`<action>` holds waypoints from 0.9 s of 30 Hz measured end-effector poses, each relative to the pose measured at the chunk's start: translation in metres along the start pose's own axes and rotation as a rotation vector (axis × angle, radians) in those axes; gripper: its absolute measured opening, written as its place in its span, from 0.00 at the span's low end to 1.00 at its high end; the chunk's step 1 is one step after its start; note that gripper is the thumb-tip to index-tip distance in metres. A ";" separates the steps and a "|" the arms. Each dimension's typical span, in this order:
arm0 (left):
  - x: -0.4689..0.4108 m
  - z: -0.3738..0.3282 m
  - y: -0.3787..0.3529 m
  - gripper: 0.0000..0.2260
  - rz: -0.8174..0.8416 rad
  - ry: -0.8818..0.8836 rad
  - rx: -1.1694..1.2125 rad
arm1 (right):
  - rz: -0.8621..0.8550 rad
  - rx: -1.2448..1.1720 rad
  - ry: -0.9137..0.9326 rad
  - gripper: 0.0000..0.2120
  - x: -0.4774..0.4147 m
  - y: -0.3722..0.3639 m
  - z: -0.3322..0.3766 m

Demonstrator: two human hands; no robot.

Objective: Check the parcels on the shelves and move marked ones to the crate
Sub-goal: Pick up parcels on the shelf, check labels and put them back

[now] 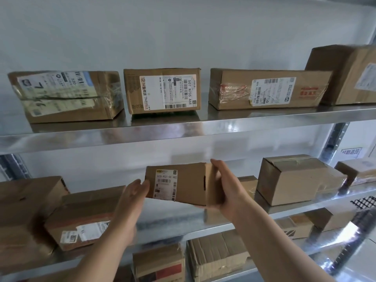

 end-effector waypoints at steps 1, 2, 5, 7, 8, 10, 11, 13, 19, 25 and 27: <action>-0.001 0.002 0.001 0.29 0.017 0.021 0.006 | 0.014 -0.006 0.003 0.18 -0.002 0.001 0.001; -0.002 0.005 0.001 0.22 0.026 0.053 0.025 | 0.028 -0.009 0.003 0.19 -0.003 0.002 0.001; -0.004 0.010 0.000 0.18 0.001 0.103 0.090 | 0.054 -0.012 0.002 0.20 -0.003 0.003 0.001; -0.005 0.011 -0.002 0.23 -0.007 0.132 0.107 | 0.074 -0.015 0.007 0.22 -0.003 0.003 0.002; -0.004 0.011 -0.002 0.24 -0.002 0.148 0.136 | 0.085 -0.021 0.011 0.24 -0.003 0.004 0.002; -0.004 0.012 0.000 0.27 0.006 0.173 0.197 | 0.120 -0.031 0.011 0.26 -0.004 0.006 0.002; -0.004 0.012 0.001 0.28 0.013 0.182 0.217 | 0.141 -0.037 0.009 0.27 -0.003 0.007 0.002; -0.002 0.010 0.002 0.29 0.050 0.190 0.261 | 0.187 -0.051 -0.002 0.28 -0.003 0.009 0.003; 0.002 -0.003 0.003 0.24 0.114 0.199 0.396 | 0.255 -0.084 -0.026 0.29 -0.005 0.011 0.001; 0.003 -0.006 0.004 0.22 0.104 0.209 0.444 | 0.243 -0.068 -0.007 0.24 -0.006 0.009 0.003; 0.004 -0.007 0.006 0.23 0.102 0.201 0.448 | 0.244 -0.063 0.001 0.23 -0.006 0.009 0.004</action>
Point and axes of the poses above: each hand's wrist, its own x-axis away from the middle knuckle, its own y-axis out of the back of the hand, z = x × y, the point moved 5 cm from there along -x, towards the middle knuckle
